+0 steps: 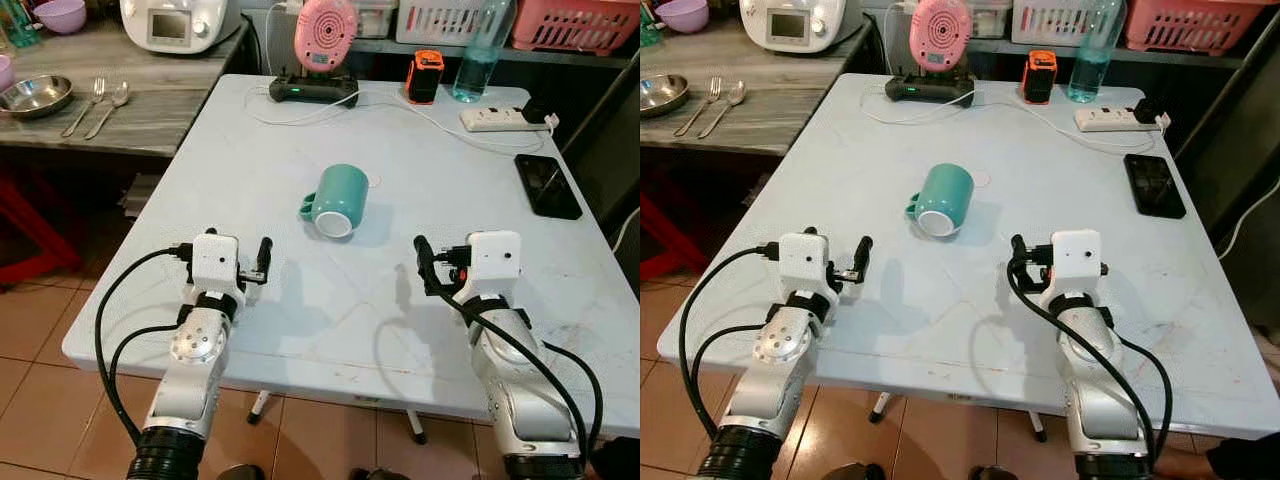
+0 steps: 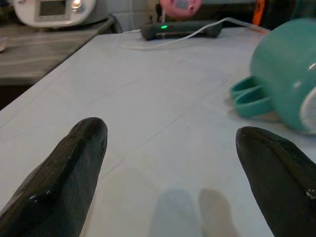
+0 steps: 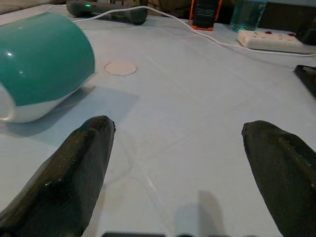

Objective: Setting the table

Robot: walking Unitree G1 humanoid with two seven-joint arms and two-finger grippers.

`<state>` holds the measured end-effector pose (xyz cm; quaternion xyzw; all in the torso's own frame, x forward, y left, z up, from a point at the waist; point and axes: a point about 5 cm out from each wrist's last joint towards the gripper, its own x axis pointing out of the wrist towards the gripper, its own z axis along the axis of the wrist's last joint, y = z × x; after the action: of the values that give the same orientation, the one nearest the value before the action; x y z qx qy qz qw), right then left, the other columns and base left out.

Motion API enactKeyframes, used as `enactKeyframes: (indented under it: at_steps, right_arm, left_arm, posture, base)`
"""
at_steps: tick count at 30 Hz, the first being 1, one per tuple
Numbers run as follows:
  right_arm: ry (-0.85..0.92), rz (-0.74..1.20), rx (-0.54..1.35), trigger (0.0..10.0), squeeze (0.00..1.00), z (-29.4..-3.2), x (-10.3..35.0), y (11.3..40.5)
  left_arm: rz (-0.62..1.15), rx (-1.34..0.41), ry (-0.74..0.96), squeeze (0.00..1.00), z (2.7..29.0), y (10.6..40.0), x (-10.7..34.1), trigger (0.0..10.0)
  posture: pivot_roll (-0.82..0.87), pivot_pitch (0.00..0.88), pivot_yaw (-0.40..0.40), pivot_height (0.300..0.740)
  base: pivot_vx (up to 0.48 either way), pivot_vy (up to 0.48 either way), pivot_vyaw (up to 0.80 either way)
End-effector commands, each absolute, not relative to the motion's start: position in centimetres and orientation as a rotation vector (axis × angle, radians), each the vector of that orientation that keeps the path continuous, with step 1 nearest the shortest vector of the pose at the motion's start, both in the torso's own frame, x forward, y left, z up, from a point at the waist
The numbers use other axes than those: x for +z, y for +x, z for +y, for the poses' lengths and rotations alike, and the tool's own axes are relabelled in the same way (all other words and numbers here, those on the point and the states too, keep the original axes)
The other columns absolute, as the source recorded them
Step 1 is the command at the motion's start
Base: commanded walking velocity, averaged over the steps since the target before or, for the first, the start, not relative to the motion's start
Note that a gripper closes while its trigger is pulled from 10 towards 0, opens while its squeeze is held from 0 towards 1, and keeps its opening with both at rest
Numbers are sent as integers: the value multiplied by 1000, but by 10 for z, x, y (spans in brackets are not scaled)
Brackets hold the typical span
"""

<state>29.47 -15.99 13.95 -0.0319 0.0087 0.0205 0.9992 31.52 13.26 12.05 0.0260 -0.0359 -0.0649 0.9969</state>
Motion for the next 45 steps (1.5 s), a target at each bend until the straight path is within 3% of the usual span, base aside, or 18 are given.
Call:
enactKeyframes:
  at_steps: [1,23,45]
  right_arm:
    - [-59,-9,36,10000,0,-159,148,293]
    - [-66,-1,31,10000,0,-159,146,290]
    - [-68,0,29,10000,0,-159,146,291]
  left_arm:
    - [-71,-167,46,0,129,318,123,10000]
    - [-87,-258,13,0,118,314,125,10000]
    - [-86,-284,12,0,115,313,125,10000]
  posture:
    - [-67,101,14,740]
    - [-76,106,14,740]
    - [-78,109,17,740]
  base:
    - [0,0,0]
    - [0,0,-121]
    - [330,0,0]
